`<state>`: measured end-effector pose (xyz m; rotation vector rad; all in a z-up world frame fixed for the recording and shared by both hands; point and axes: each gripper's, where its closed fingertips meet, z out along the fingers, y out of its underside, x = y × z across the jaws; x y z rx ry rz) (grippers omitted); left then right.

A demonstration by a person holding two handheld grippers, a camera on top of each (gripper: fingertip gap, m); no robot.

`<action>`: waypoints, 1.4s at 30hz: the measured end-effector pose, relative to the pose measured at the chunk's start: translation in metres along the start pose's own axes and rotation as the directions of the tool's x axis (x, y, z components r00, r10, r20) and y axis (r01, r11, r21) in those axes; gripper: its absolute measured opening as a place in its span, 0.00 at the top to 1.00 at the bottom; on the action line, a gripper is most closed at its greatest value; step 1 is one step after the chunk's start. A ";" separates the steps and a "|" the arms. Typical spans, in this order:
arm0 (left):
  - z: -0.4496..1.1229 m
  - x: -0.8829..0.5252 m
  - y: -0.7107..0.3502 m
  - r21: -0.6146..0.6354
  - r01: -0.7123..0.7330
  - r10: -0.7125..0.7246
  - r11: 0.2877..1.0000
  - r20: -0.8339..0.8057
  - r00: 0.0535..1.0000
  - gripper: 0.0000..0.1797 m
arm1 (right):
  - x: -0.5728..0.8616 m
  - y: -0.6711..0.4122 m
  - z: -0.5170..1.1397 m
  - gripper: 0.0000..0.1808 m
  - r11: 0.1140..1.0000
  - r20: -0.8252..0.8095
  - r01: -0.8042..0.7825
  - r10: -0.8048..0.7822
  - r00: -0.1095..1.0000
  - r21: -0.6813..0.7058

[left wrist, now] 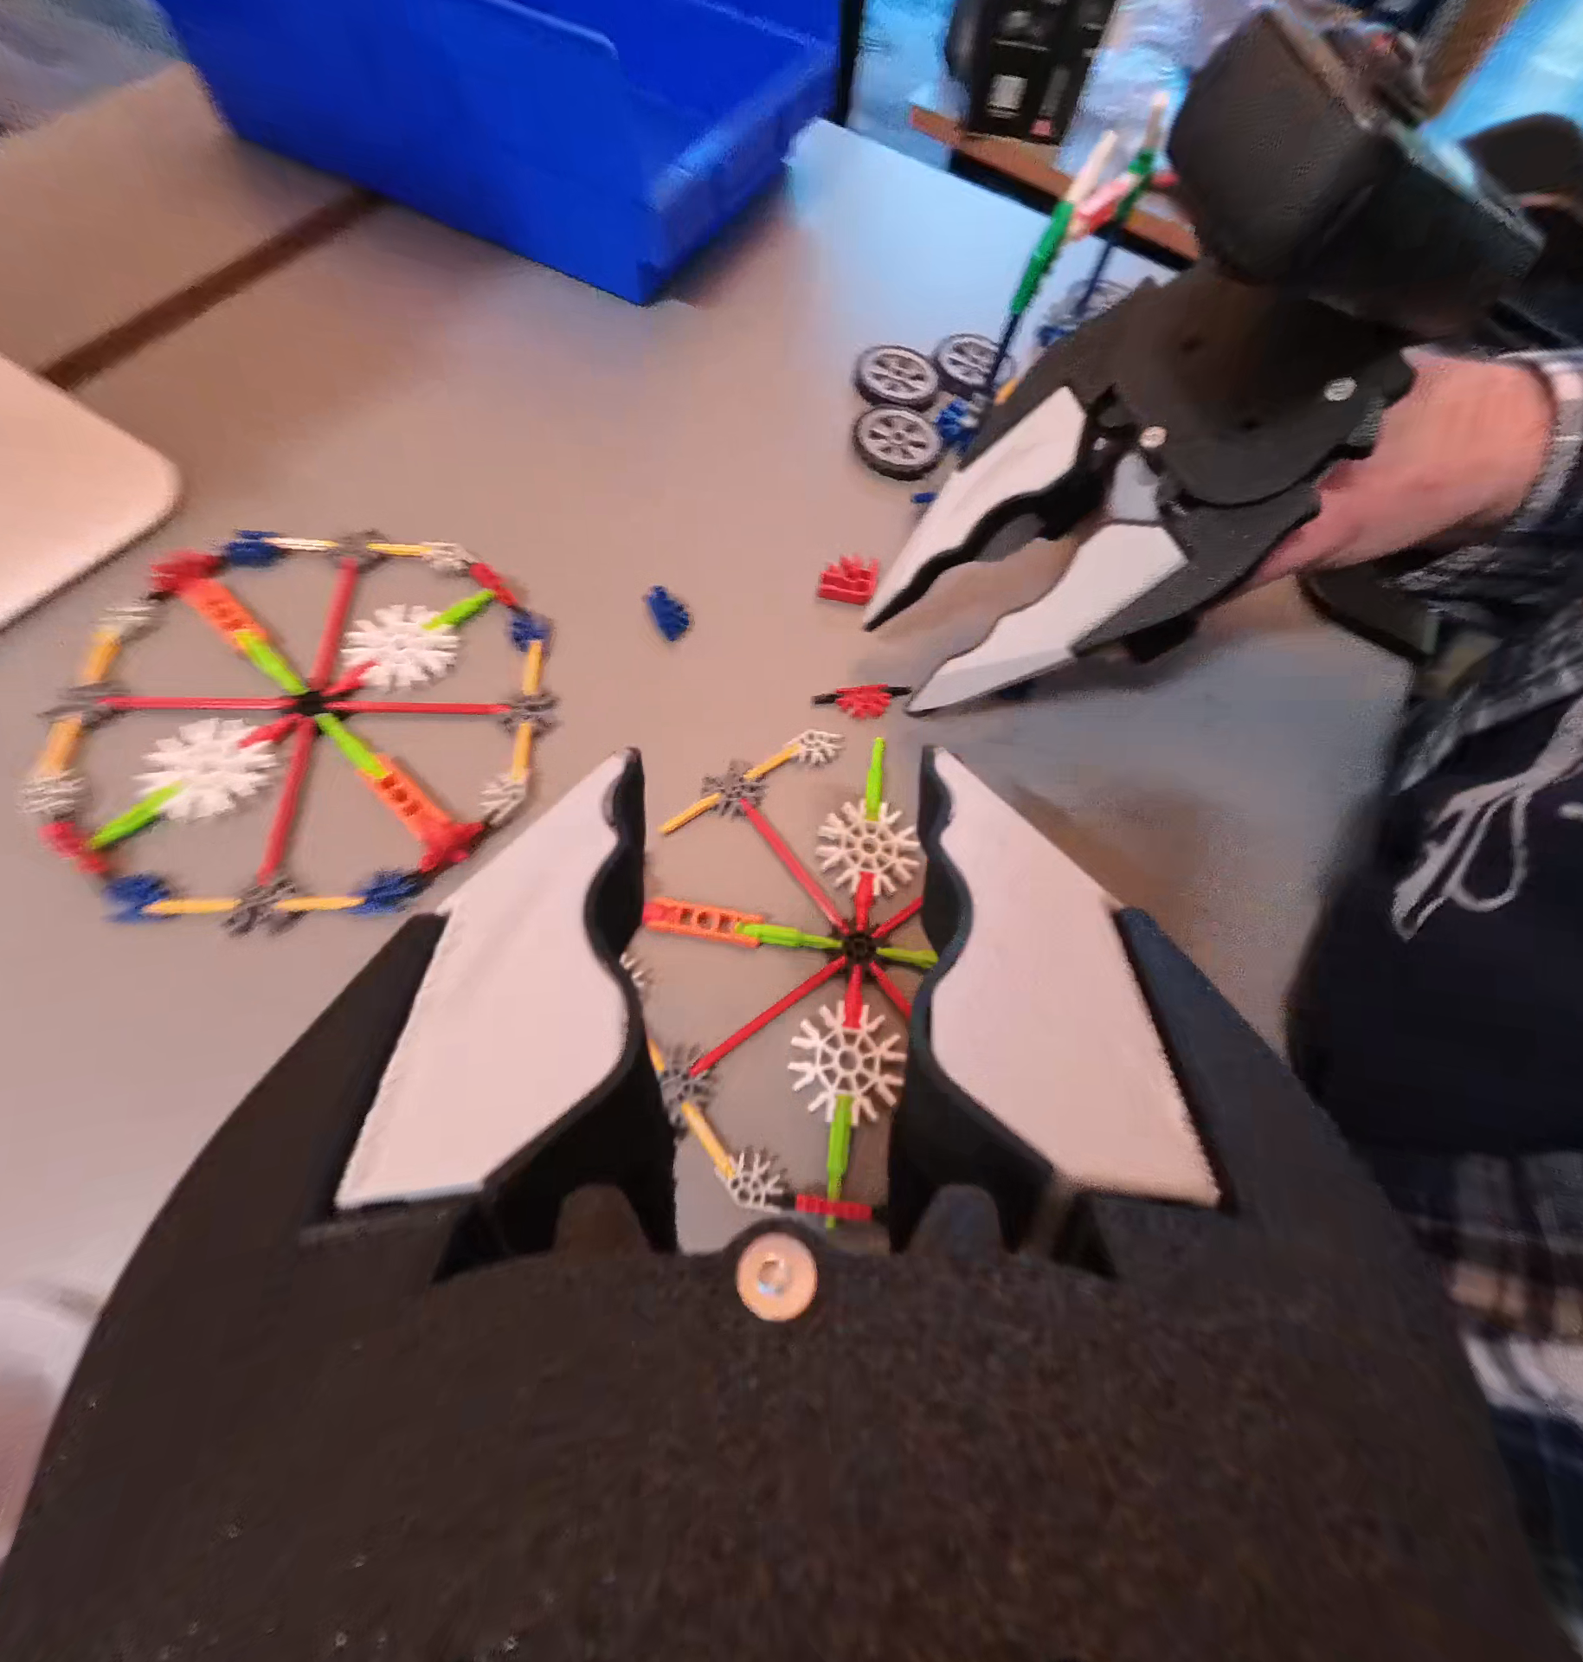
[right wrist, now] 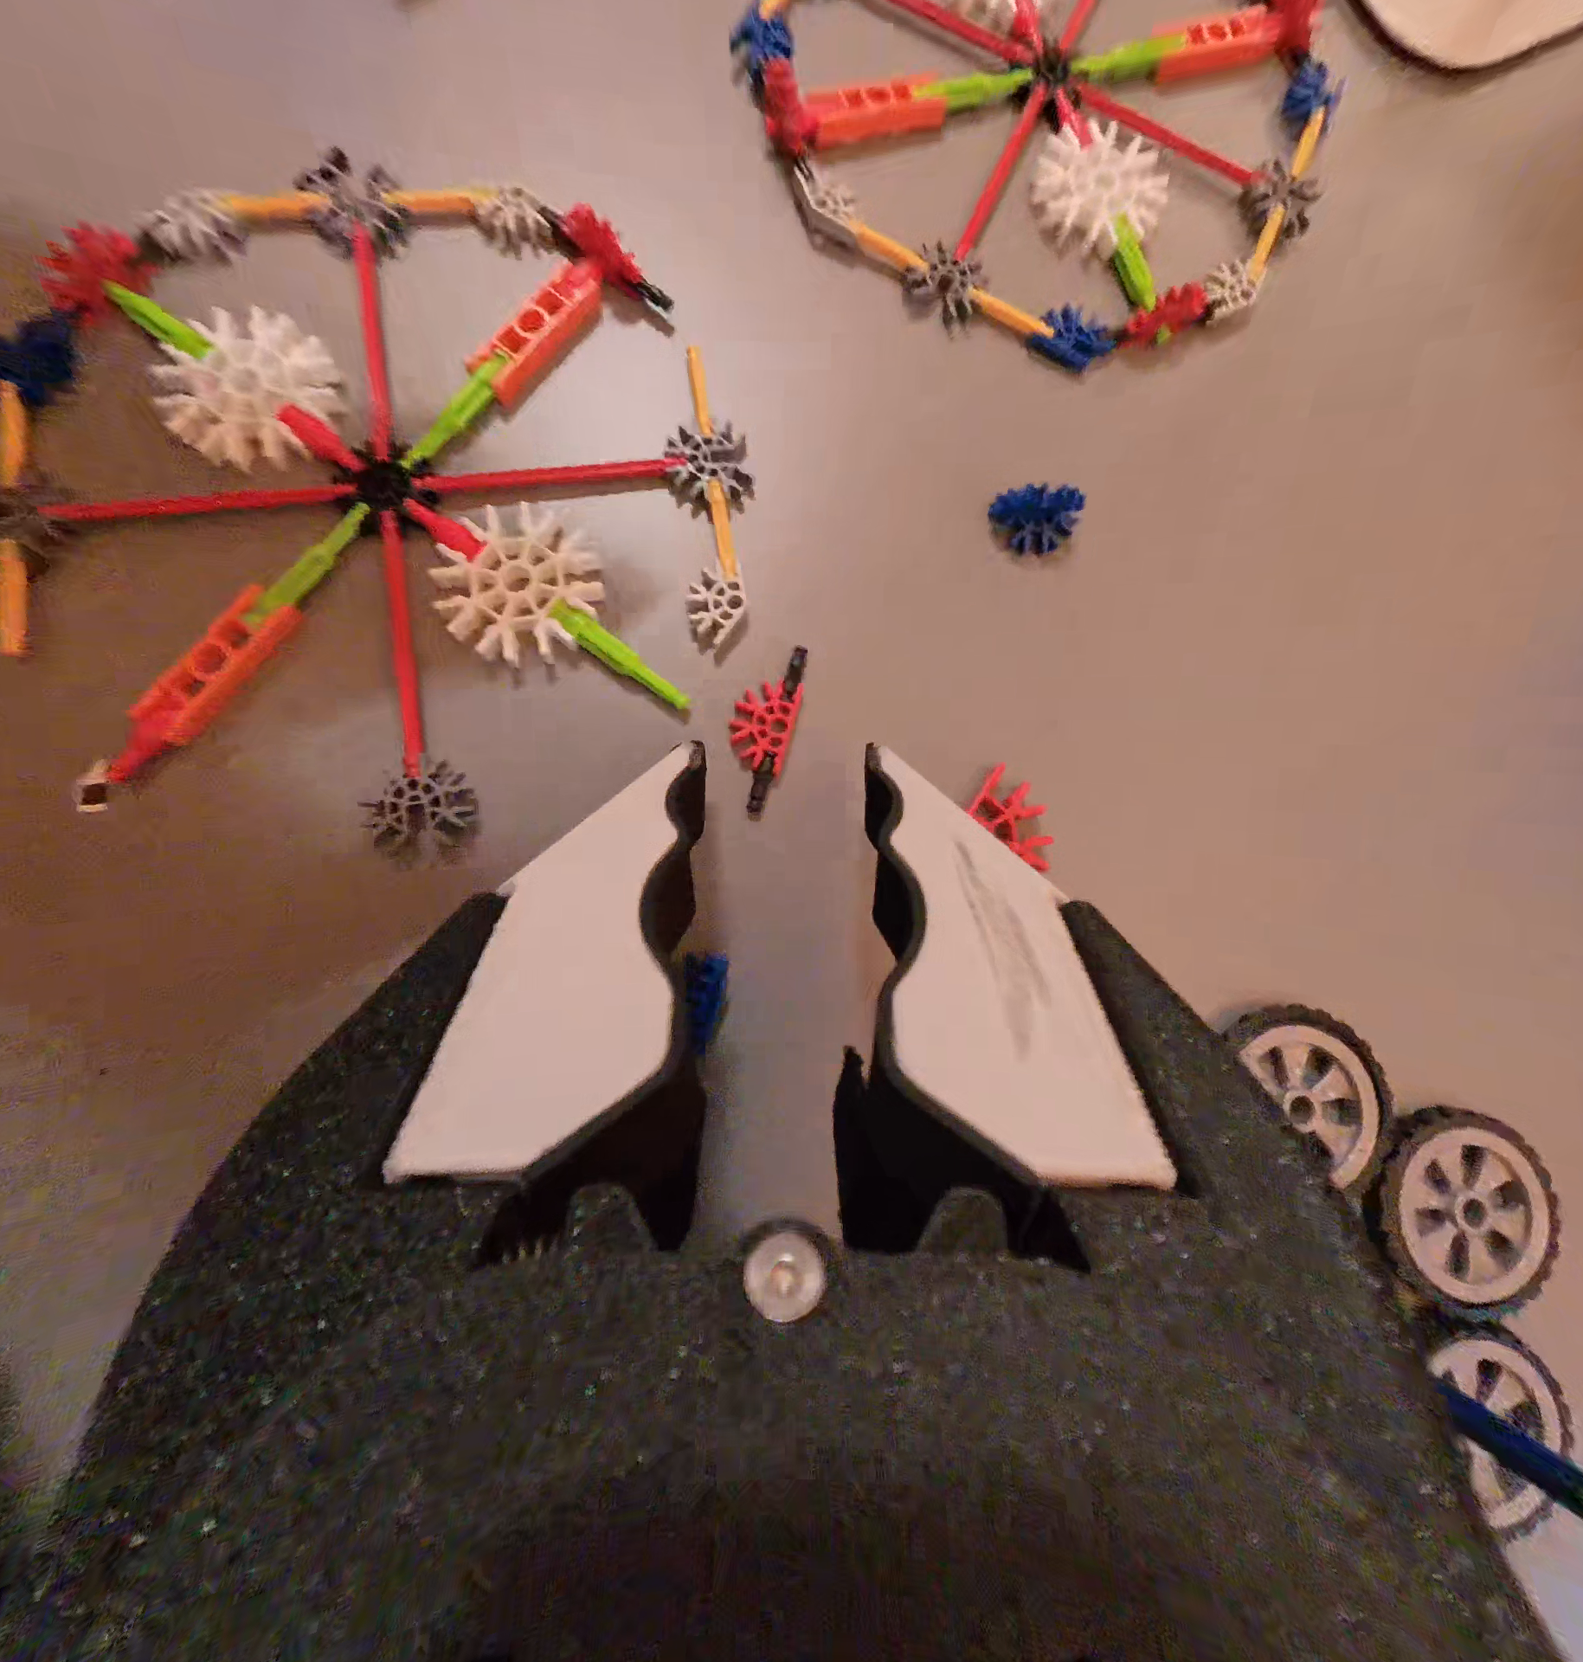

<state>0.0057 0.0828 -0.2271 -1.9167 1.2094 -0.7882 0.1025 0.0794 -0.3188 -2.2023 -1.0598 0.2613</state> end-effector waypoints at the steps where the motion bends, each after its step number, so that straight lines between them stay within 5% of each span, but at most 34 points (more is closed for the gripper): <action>1: 0.007 0.002 0.003 -0.007 0.011 -0.012 1.000 -0.054 0.998 0.67 | 0.001 0.002 0.001 0.81 0.999 -0.016 -0.024 0.023 1.000 -0.025; 9: 0.029 0.024 0.015 0.014 0.000 0.003 1.000 -0.274 0.962 0.68 | -0.006 0.007 0.006 0.86 0.981 -0.087 -0.157 0.148 0.985 -0.110; 13: 0.032 0.016 0.025 0.001 0.024 -0.023 1.000 -0.221 0.975 0.68 | -0.013 0.004 0.009 0.96 0.986 -0.061 -0.129 0.124 0.990 -0.104; 22: 0.014 0.001 0.040 -0.087 -0.087 0.092 0.992 0.054 0.994 0.70 | -0.017 -0.003 -0.001 0.97 0.992 0.034 -0.123 0.123 0.992 -0.007; 27: 0.031 0.024 0.019 -0.027 -0.196 0.197 0.980 0.017 0.980 0.76 | -0.022 -0.016 -0.022 0.98 0.976 0.085 -0.194 0.186 0.979 0.099; 33: 0.045 0.032 0.003 -0.002 -0.602 0.600 0.798 0.084 0.795 0.86 | -0.036 -0.038 -0.048 0.98 0.914 0.284 -0.354 0.292 0.913 0.200; 42: 0.056 0.052 -0.001 0.110 -0.749 0.754 0.654 -0.015 0.656 0.87 | -0.049 -0.040 -0.055 0.98 0.870 0.357 -0.455 0.370 0.858 0.192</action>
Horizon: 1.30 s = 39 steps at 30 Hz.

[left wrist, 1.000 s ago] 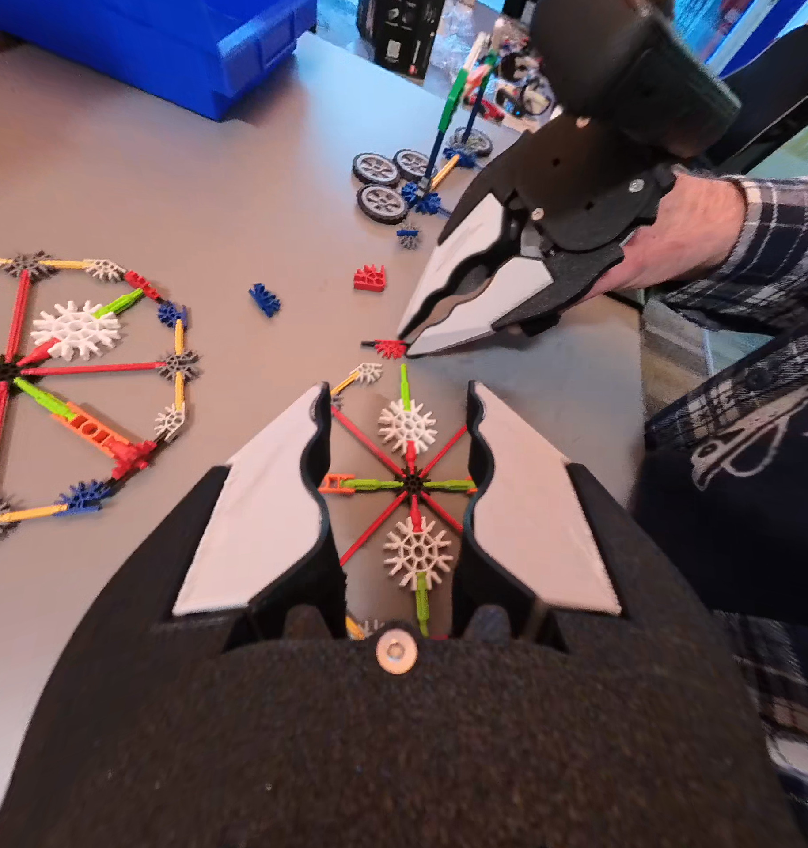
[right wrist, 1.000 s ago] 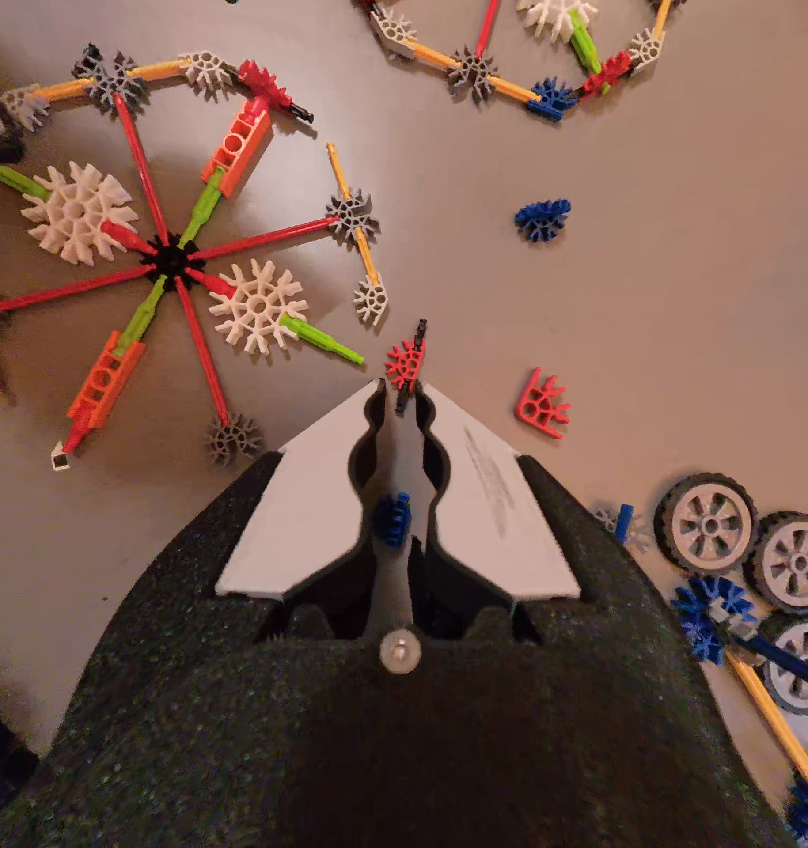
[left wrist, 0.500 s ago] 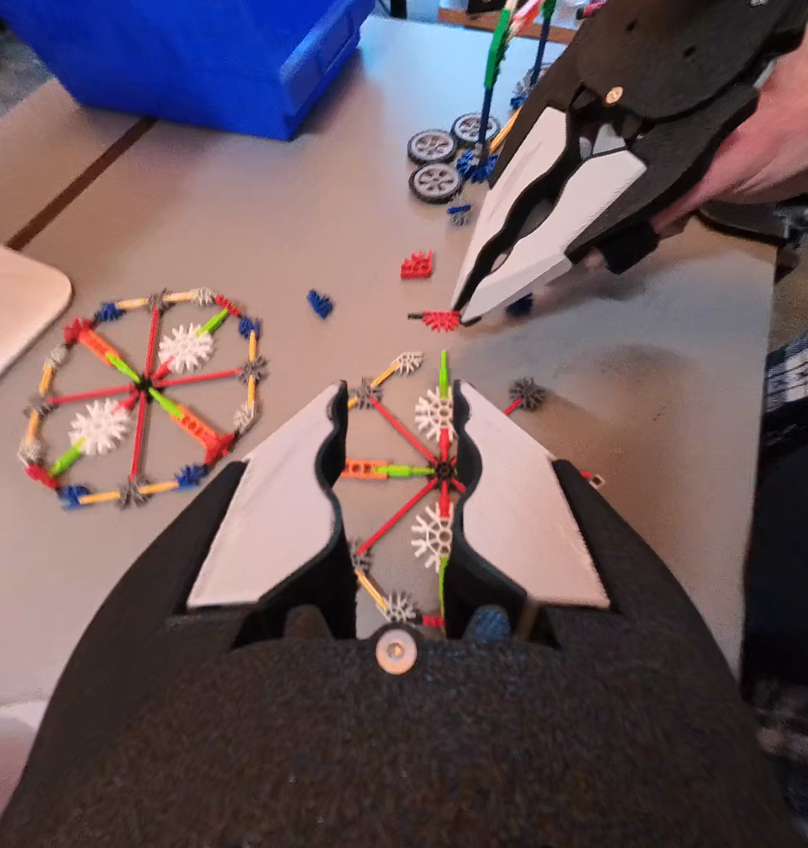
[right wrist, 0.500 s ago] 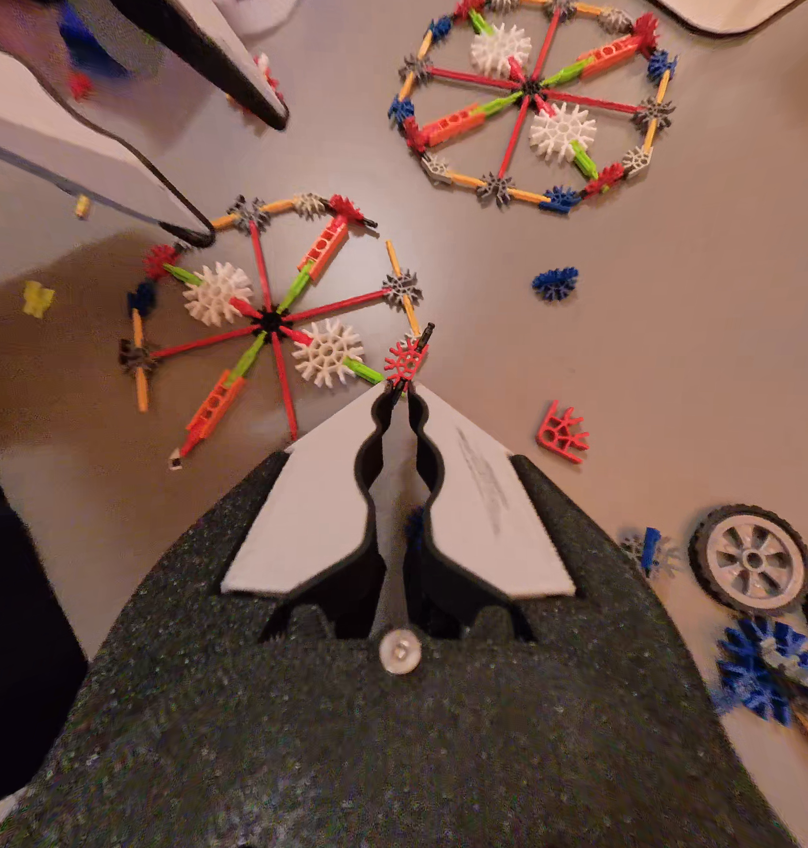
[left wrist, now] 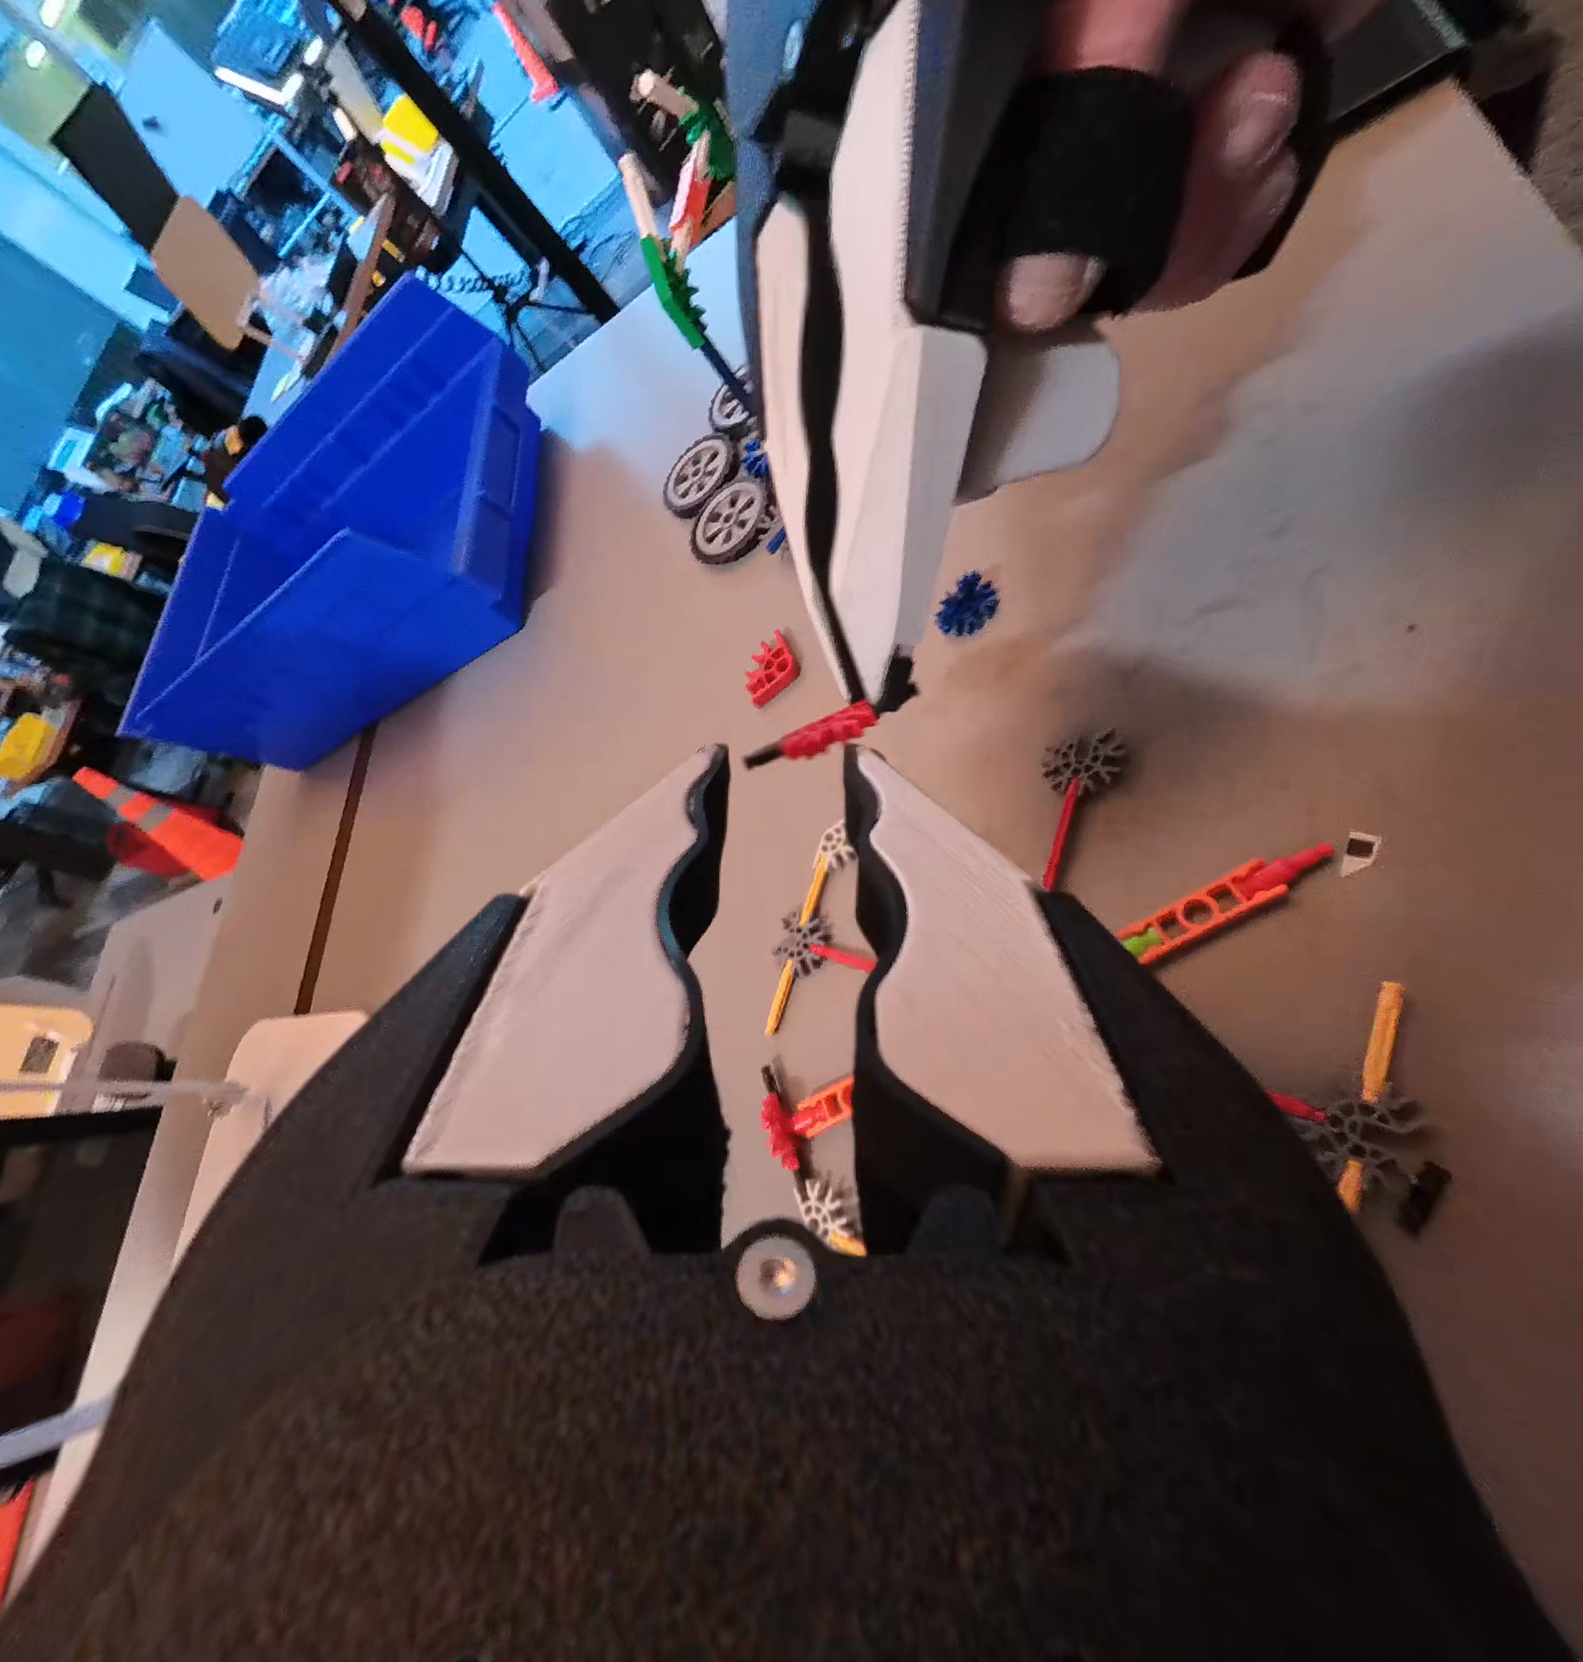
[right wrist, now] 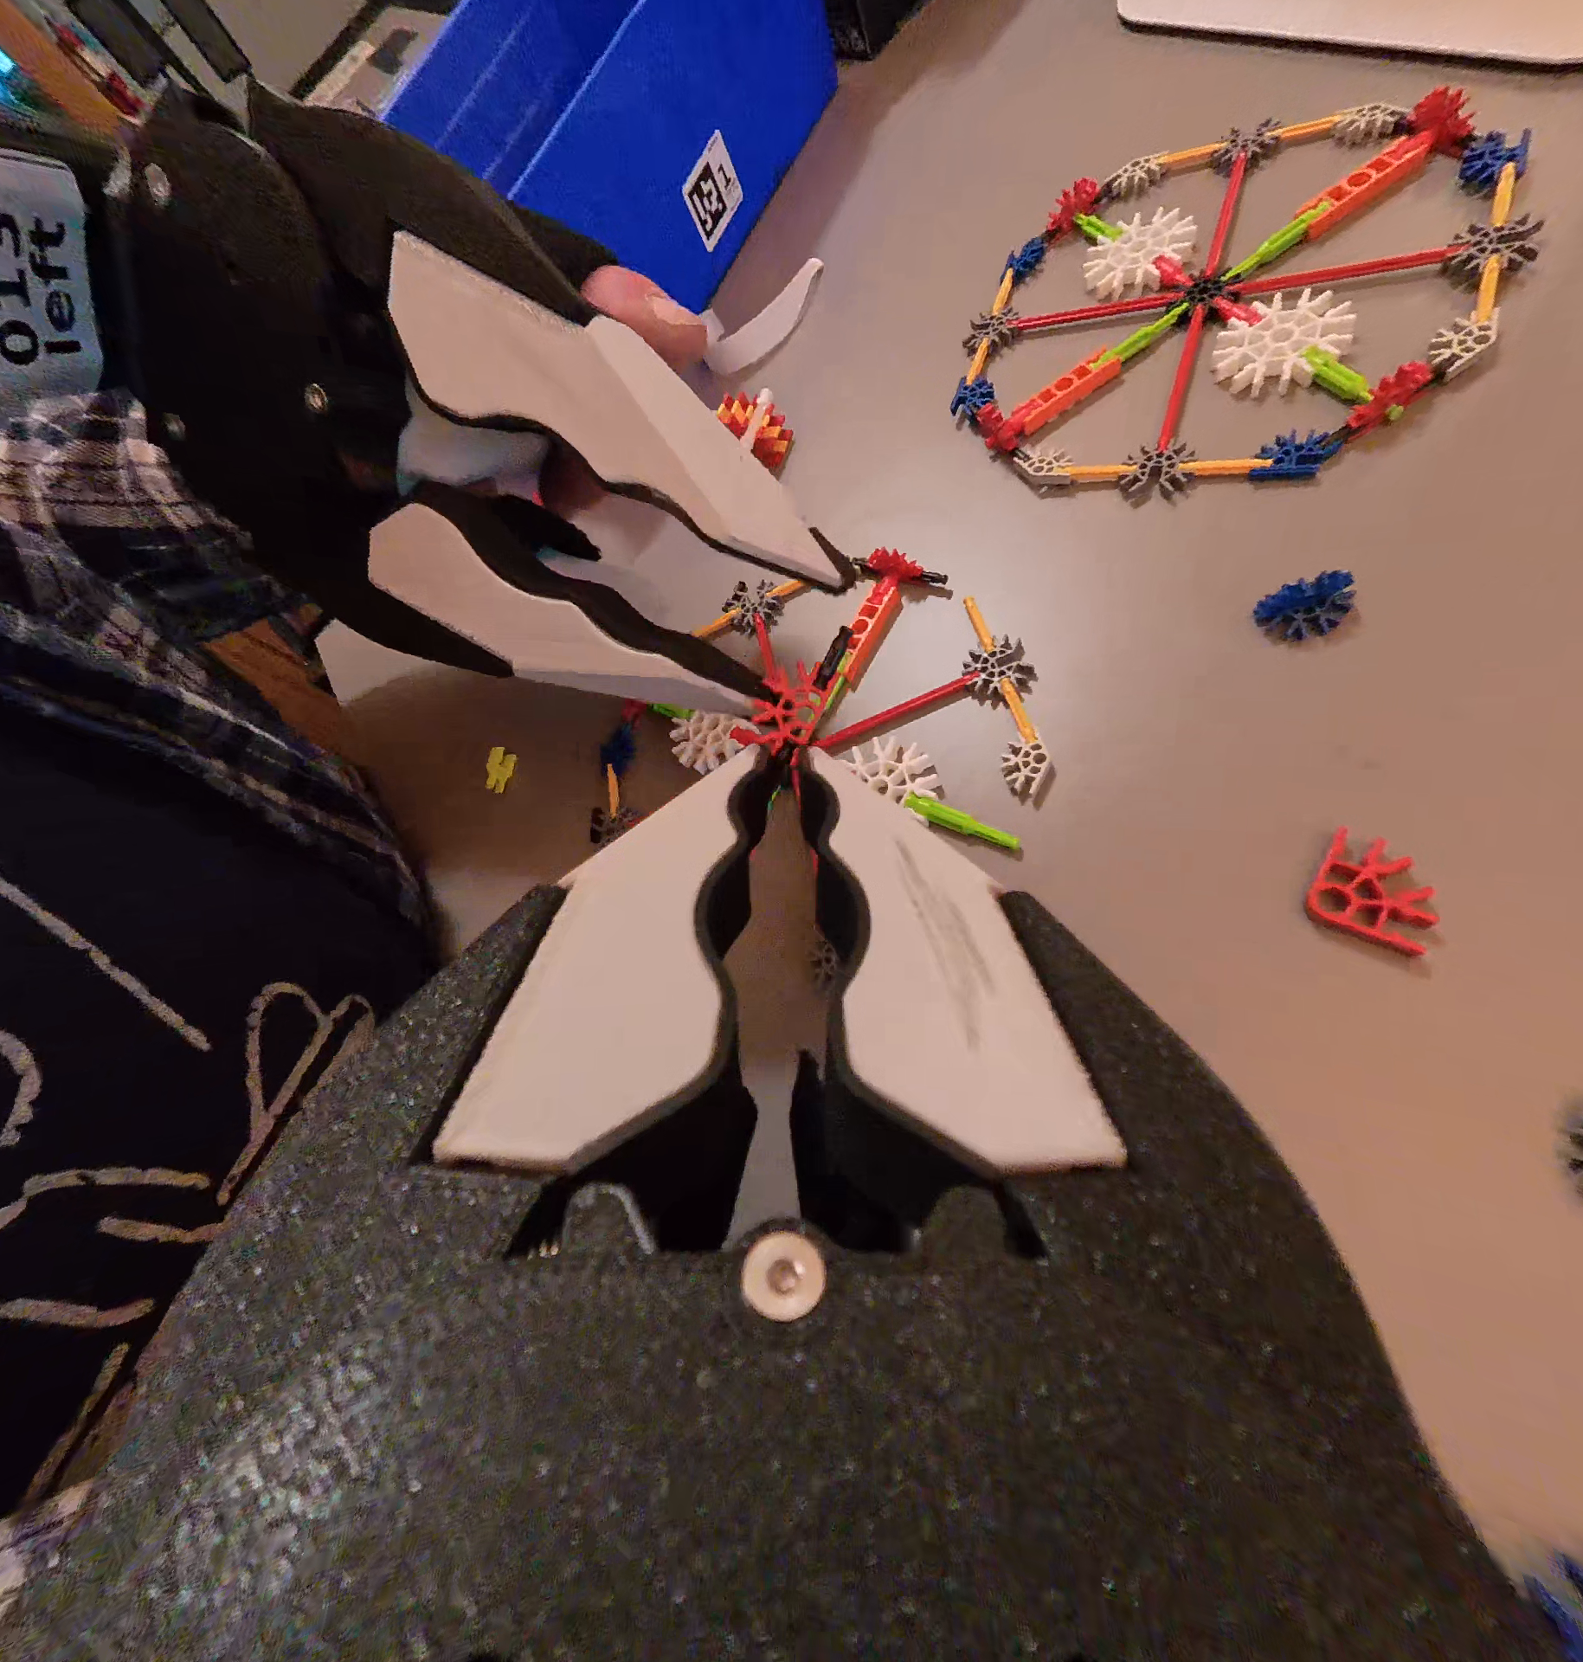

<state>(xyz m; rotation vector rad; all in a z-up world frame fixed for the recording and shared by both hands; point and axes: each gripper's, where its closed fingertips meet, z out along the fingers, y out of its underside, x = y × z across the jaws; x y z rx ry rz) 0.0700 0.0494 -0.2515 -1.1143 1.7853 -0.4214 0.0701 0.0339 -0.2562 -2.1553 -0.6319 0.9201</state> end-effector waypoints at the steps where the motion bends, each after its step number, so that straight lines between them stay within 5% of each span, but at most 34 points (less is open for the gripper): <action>1: 0.000 0.002 -0.002 0.012 -0.010 0.010 1.000 -0.012 1.000 0.87 | -0.001 -0.001 0.000 0.98 1.000 0.006 -0.018 0.018 1.000 0.013; 9: 0.002 0.021 -0.002 0.043 -0.115 0.118 0.992 -0.092 0.989 0.93 | -0.008 0.011 0.001 0.98 0.998 0.053 -0.042 0.044 0.998 -0.046; 15: 0.000 0.026 -0.004 0.044 -0.024 0.030 0.999 -0.163 0.986 1.00 | -0.007 0.004 -0.003 1.00 0.999 0.063 -0.039 0.039 0.997 -0.013; 22: 0.001 0.021 -0.008 0.028 0.022 -0.014 0.999 -0.244 0.970 1.00 | -0.006 0.002 -0.009 0.91 0.947 -0.116 0.308 -0.318 0.941 -0.096; 29: 0.005 0.028 0.000 -0.043 -0.028 0.009 0.999 -0.402 0.916 0.99 | -0.003 0.007 0.002 0.98 0.818 -0.170 0.522 -0.565 0.807 -0.242; 33: 0.014 0.010 0.013 -0.146 0.080 -0.124 0.986 -0.320 0.939 0.86 | 0.016 0.006 0.002 0.99 0.891 -0.239 0.403 -0.447 0.862 -0.211; 39: 0.005 0.031 0.060 -0.370 0.280 -0.396 0.886 -0.287 0.872 0.81 | 0.049 0.024 0.015 0.99 0.981 -0.323 0.127 -0.170 0.931 -0.150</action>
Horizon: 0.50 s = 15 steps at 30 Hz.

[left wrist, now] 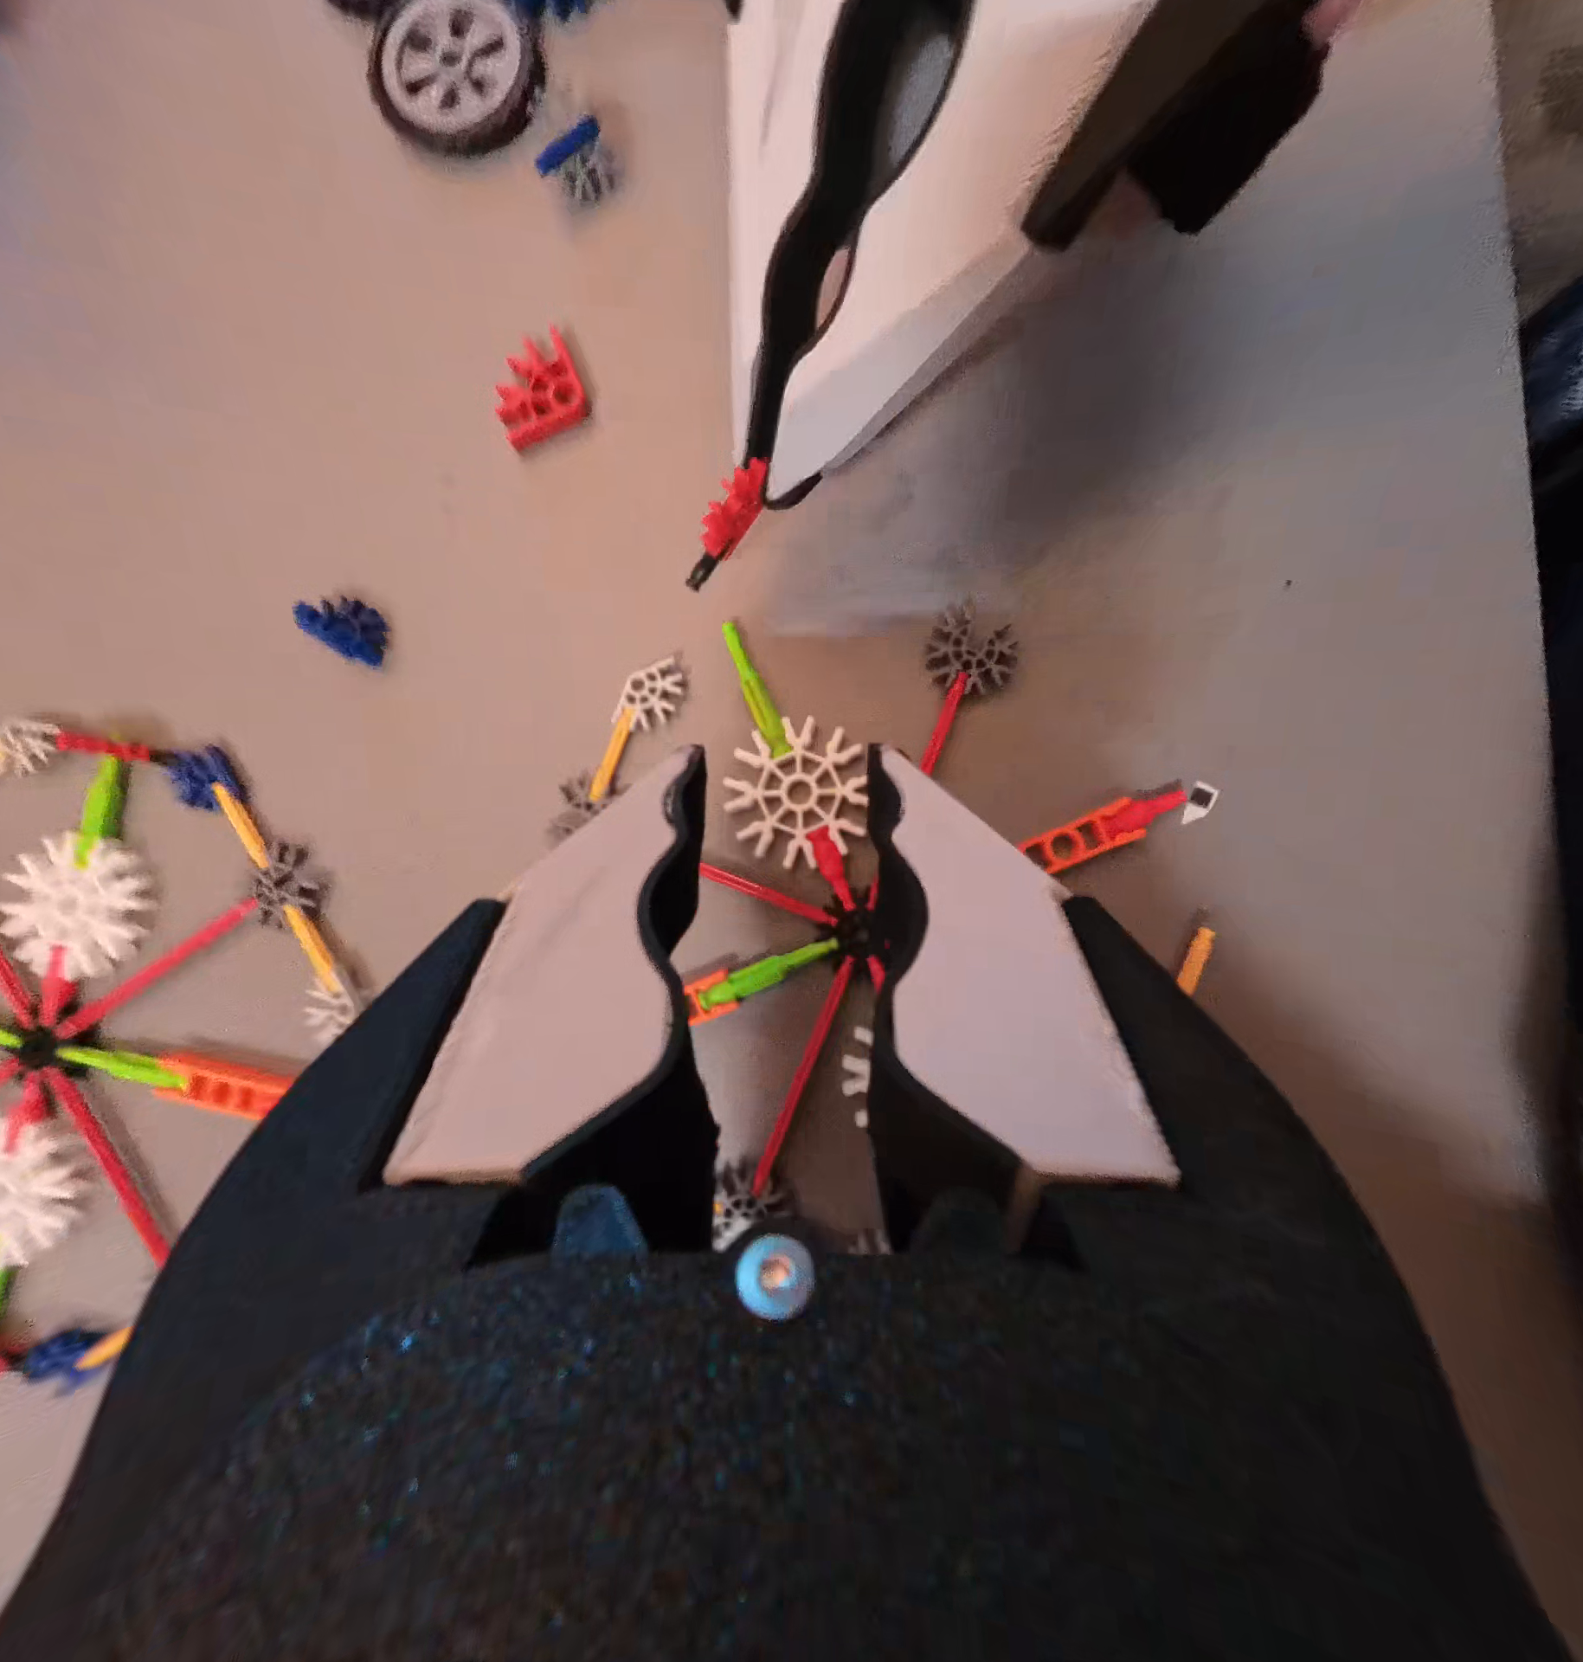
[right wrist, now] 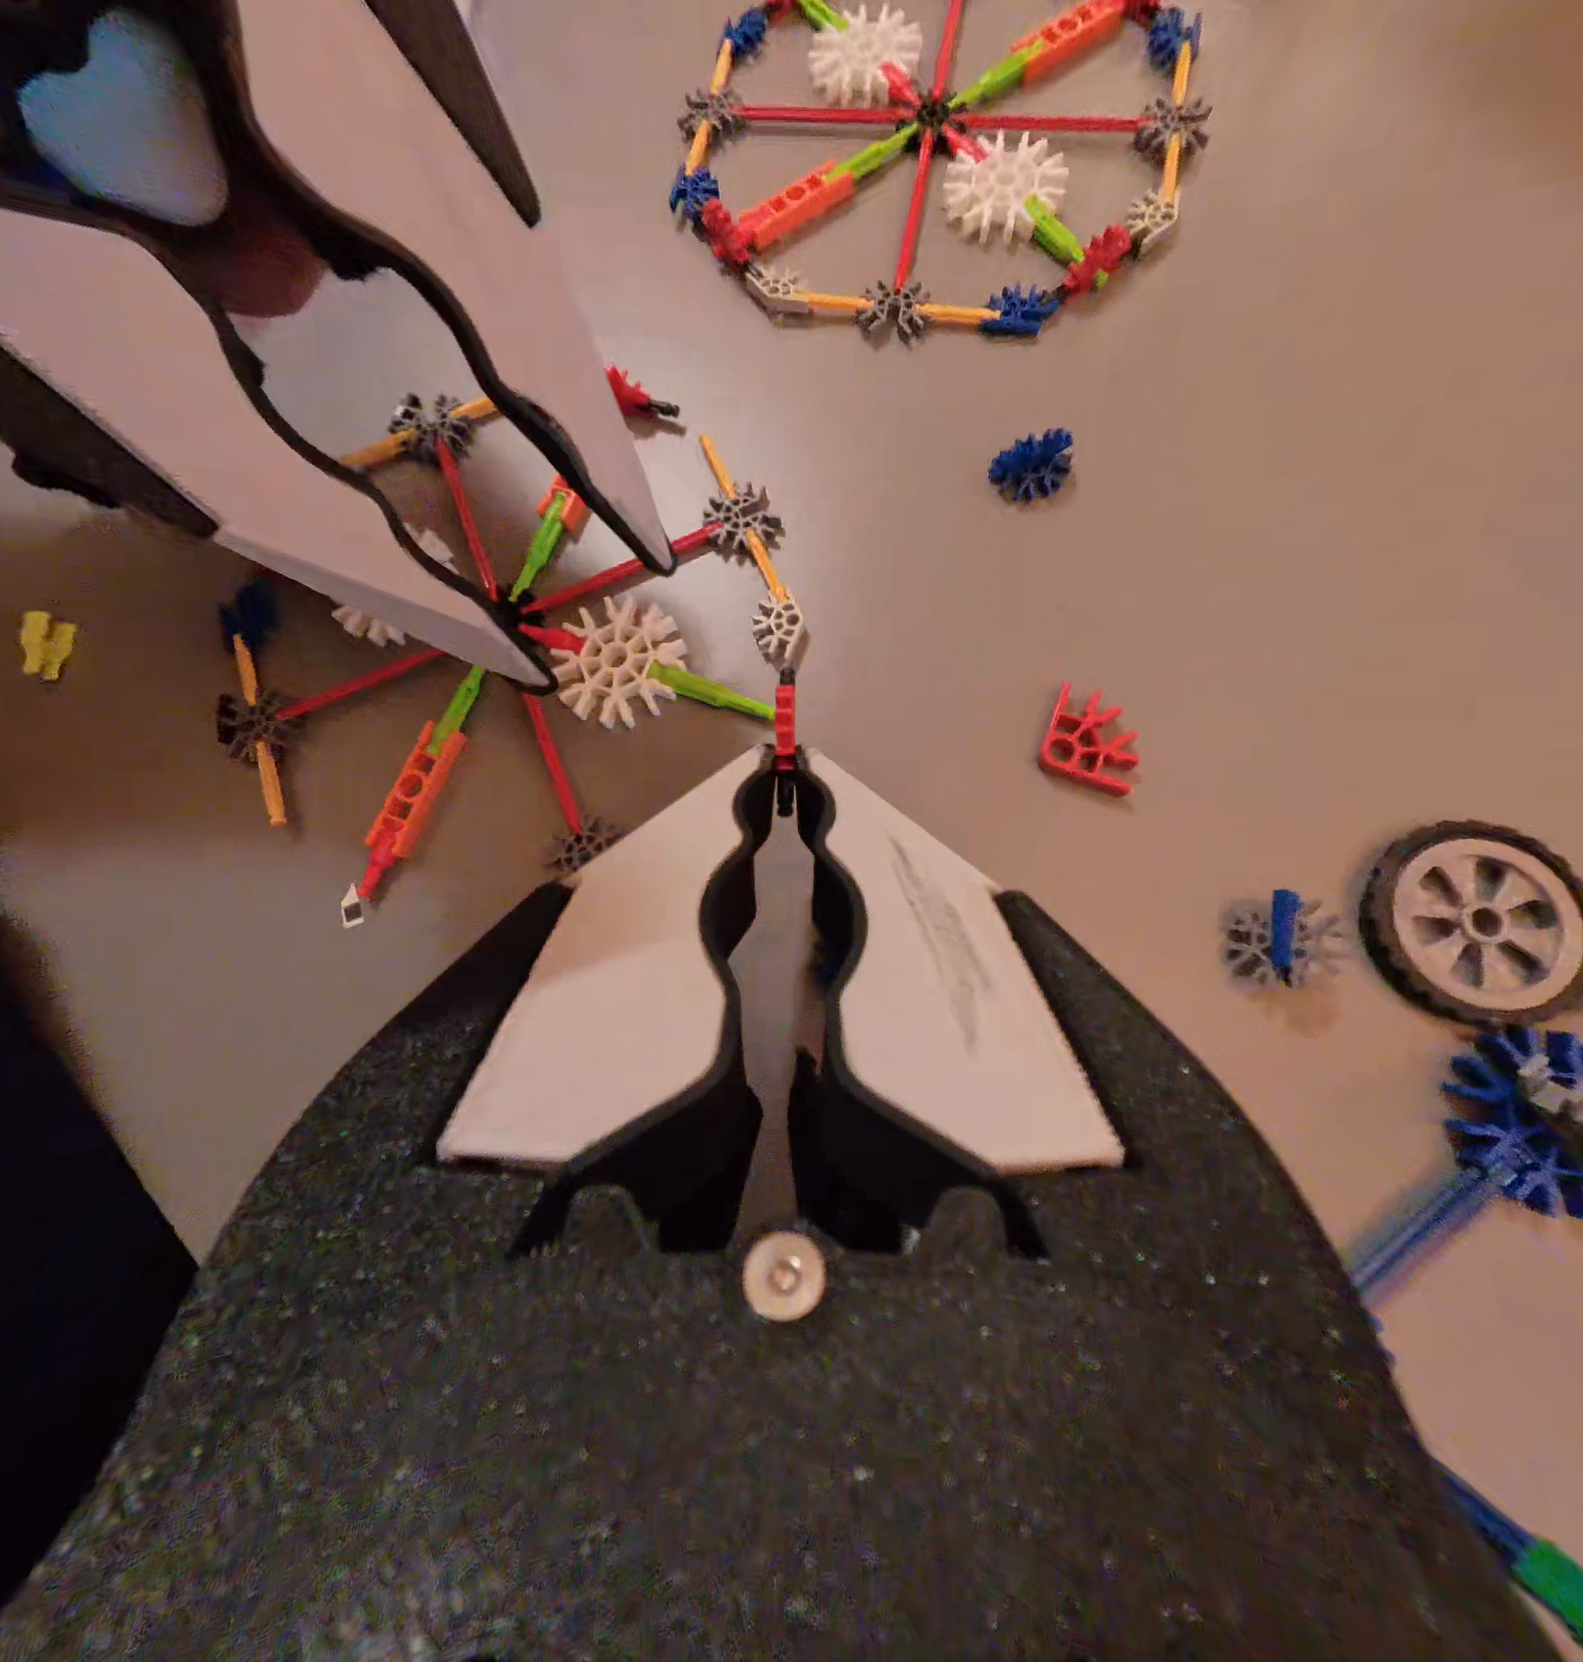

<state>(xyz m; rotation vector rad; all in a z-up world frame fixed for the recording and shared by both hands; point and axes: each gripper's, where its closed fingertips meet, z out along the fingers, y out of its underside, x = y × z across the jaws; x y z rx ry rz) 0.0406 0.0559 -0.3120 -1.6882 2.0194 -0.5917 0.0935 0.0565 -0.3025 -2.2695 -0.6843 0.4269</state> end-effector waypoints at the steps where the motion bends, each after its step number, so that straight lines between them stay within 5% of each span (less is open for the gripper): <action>1: 0.002 0.005 0.003 -0.009 0.033 -0.033 0.999 -0.022 0.999 0.80 | 0.001 0.003 0.004 0.99 1.000 -0.008 -0.005 0.005 1.000 -0.017; 15: 0.014 0.004 0.016 -0.016 0.133 -0.132 0.991 0.032 0.991 0.80 | 0.003 0.015 0.023 0.98 0.994 -0.045 -0.041 0.037 0.998 -0.102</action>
